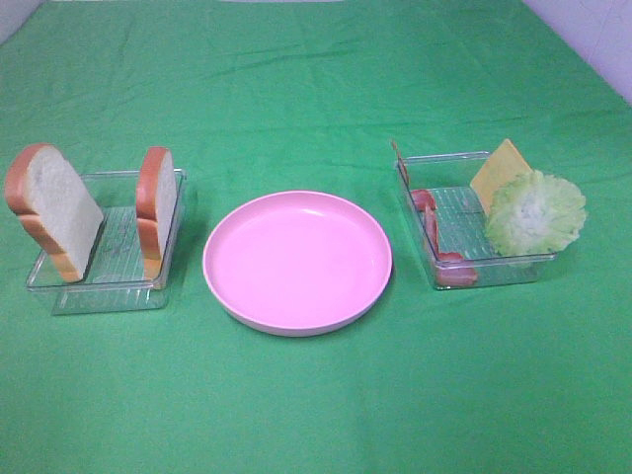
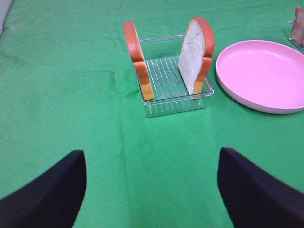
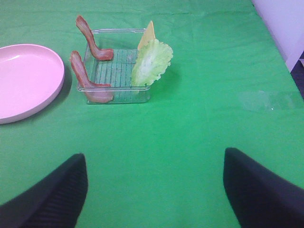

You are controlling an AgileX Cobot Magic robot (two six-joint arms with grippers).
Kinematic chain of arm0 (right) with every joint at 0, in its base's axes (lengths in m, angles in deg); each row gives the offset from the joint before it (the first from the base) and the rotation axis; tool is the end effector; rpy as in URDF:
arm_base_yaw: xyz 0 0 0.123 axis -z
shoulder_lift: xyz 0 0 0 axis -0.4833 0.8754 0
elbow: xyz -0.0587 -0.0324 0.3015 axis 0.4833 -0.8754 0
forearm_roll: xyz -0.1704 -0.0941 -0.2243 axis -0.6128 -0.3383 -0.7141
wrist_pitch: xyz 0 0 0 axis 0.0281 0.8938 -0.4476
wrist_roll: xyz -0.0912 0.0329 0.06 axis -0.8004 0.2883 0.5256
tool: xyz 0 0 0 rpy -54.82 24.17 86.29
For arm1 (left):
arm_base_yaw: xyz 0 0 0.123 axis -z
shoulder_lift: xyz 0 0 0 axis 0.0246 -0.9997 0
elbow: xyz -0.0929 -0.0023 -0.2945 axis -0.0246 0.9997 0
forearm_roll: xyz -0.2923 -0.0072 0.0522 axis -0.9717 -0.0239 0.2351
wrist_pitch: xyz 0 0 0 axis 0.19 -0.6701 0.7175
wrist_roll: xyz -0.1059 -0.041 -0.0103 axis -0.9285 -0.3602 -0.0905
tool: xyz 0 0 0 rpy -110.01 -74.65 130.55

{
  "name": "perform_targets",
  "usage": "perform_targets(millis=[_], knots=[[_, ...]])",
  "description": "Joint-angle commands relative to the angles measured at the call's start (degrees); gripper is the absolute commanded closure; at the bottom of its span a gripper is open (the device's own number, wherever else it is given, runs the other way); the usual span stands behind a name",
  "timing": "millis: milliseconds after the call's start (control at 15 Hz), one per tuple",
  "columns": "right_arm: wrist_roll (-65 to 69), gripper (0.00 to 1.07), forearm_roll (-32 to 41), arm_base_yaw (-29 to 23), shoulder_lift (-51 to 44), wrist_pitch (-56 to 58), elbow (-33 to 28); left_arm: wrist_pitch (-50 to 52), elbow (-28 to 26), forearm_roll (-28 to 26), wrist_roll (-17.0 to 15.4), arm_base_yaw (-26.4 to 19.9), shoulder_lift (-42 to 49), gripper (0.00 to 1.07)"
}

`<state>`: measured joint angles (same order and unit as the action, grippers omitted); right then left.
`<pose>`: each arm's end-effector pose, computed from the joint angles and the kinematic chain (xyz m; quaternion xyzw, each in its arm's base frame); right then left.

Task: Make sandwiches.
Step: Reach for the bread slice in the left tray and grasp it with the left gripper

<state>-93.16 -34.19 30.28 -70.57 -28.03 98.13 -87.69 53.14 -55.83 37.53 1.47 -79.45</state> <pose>0.0300 0.0089 0.2910 -0.0374 0.8494 0.0139 0.5263 0.0310 -0.0143 0.2899 0.0468 0.8477 -0.0451 0.5265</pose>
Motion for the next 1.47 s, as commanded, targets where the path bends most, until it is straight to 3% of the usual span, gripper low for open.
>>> perform_targets(millis=[67,1333,1467], knots=[[-0.7,0.31,0.1,0.0,-0.9,-0.1,-0.2,0.6,-0.1,-0.2,-0.2,0.2,1.3,0.33],[-0.7,0.31,0.1,0.0,-0.9,-0.1,-0.2,0.6,-0.1,-0.1,-0.2,0.2,1.3,0.33],[-0.7,0.31,0.1,0.0,-0.9,-0.1,-0.2,0.9,-0.1,-0.6,-1.4,0.2,1.3,0.33]])
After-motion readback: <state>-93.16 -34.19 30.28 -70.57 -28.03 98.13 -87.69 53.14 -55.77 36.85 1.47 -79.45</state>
